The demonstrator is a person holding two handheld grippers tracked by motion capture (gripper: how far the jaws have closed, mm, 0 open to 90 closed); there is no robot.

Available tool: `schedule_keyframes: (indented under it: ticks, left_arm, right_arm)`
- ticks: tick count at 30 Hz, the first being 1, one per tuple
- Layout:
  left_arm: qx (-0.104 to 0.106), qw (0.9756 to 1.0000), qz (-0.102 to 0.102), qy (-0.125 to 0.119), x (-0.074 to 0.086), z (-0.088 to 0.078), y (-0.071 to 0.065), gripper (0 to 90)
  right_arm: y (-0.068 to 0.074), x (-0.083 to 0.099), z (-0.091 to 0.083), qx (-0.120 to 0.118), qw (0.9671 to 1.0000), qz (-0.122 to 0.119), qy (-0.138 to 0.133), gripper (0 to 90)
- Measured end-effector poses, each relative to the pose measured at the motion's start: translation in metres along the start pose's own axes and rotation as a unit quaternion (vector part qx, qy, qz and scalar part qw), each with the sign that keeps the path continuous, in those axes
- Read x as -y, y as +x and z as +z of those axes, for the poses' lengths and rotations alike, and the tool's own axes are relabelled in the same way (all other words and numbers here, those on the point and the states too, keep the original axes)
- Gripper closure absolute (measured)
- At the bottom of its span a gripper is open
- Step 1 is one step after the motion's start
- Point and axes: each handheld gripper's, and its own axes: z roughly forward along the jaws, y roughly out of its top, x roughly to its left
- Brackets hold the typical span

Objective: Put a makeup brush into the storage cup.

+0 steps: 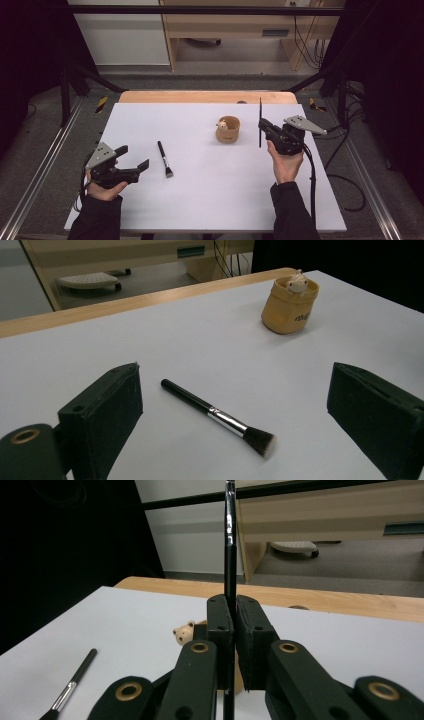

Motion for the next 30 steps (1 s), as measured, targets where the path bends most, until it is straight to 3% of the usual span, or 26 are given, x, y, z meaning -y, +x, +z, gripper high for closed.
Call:
schedule_keyframes:
  ticks: [14,30]
  left_arm:
    - [0.0,1.0,-0.004,-0.002,0.0,-0.001,0.002,6.8]
    - [-0.001,1.0,-0.005,-0.003,0.001,-0.001,0.002,6.8]
  right_arm:
    - [0.005,-0.012,0.035,0.016,0.9997,-0.016,0.002,85.9]
    - [0.007,-0.02,0.068,0.025,0.9995,-0.017,-0.005,85.9]
